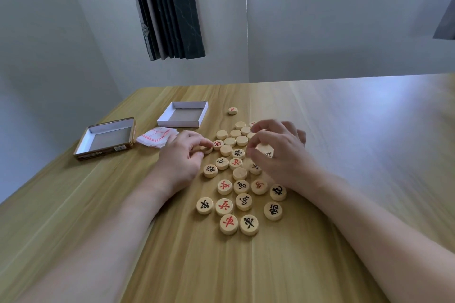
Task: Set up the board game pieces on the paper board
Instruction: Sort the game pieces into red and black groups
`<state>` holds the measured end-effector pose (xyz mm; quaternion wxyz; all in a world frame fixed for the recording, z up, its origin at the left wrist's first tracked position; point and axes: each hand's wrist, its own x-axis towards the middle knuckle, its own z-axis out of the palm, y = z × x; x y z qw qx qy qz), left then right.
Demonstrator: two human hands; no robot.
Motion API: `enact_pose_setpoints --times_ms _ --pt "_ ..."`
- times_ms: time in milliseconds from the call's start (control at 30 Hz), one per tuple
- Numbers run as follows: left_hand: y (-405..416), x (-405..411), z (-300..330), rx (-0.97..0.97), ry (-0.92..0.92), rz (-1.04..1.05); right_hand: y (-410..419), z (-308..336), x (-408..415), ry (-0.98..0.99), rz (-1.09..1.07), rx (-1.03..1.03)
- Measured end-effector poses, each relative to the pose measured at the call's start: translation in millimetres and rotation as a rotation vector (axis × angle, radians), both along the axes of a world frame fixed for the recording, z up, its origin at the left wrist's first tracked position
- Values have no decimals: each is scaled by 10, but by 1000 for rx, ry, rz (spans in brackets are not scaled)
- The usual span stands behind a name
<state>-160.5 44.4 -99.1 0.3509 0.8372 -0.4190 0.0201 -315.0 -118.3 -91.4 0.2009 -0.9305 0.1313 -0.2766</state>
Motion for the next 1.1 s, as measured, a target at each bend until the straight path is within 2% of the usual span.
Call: enact_pose_setpoints --times_ms 100,167,300,500,600,767,900,1000,1100 --pt "13 5 15 -20 50 -15 100 62 28 170 97 -98" --pt "30 -12 33 -32 77 1 137 119 56 244 86 -150" --pt "24 -39 46 -30 72 22 171 220 52 244 17 -254" --pt "-3 -62 55 -95 129 -9 306 243 65 370 -91 -256" --pt "0 -76 68 -89 169 -25 324 234 51 371 -87 -236" --pt "-7 -62 51 20 101 -12 328 237 49 337 -82 -323" --pt "-2 -35 41 52 132 -28 289 175 47 301 -86 -388" --pt "-9 -14 38 95 156 -44 240 83 61 304 -68 -354" --pt "-5 -27 58 139 126 -56 157 103 93 248 -73 -237"
